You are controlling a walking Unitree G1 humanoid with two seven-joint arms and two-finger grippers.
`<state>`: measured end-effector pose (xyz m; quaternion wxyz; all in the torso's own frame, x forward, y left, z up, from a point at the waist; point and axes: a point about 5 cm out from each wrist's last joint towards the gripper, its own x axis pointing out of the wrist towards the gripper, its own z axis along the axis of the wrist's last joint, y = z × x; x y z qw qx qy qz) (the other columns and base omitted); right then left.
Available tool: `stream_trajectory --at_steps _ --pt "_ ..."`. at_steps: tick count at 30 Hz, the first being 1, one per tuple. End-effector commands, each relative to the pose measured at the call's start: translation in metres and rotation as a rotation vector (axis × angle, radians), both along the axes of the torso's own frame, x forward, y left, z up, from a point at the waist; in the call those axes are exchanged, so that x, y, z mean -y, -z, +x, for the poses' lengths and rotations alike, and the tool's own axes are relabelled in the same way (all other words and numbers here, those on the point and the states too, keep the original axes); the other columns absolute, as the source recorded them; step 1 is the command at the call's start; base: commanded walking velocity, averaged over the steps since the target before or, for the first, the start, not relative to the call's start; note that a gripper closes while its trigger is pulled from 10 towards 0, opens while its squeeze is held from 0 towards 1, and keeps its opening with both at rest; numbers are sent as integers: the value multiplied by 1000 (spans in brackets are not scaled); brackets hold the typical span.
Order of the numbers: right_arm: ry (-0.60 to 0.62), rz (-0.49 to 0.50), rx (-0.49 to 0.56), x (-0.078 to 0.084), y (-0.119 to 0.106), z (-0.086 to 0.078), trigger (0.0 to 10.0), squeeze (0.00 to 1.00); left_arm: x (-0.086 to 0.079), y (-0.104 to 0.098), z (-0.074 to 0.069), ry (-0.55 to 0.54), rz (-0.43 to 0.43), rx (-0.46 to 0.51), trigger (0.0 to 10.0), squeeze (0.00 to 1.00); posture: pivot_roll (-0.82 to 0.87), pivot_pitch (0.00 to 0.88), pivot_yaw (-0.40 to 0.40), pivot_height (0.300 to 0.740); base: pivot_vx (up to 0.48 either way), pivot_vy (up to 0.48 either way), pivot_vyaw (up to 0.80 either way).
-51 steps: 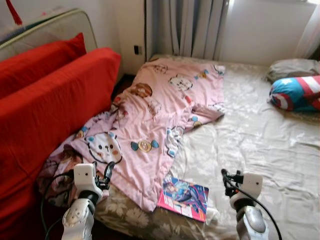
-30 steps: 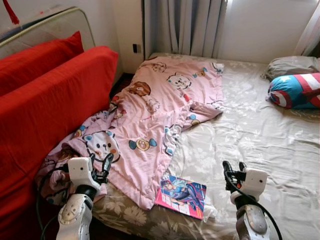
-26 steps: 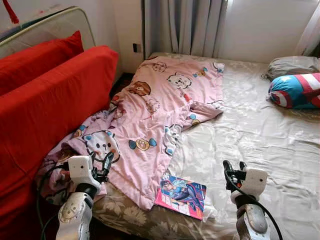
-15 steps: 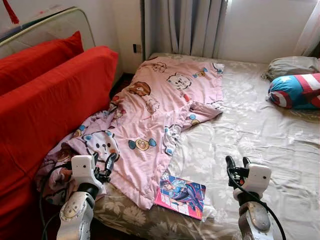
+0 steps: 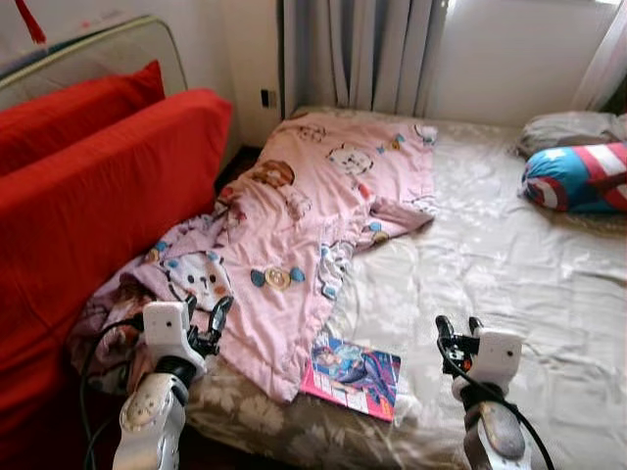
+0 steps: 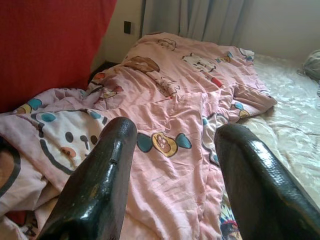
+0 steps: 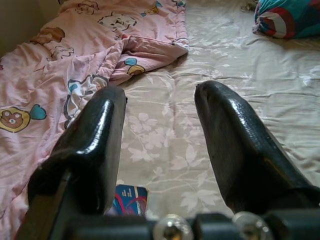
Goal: Clean up the room
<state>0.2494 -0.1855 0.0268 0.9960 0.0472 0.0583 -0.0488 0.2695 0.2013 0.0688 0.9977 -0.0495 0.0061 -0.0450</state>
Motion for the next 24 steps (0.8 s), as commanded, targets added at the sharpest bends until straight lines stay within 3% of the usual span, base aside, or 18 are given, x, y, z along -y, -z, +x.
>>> stream_trajectory --at_steps 1,15,24 --pt "-3 4 13 -1 -4 2 10000 0 0 0 0 1 -2 -13 10000 0 -53 21 -4 666 0 0 0" --pt "-4 2 -43 0 3 3 10000 0 -1 2 -1 -22 -3 -19 10000 0 -53 33 -5 657 0 0 0" --pt "-18 9 -5 -1 -1 4 10000 0 -4 0 0 -33 13 -22 10000 0 -44 44 -7 652 0 0 0"
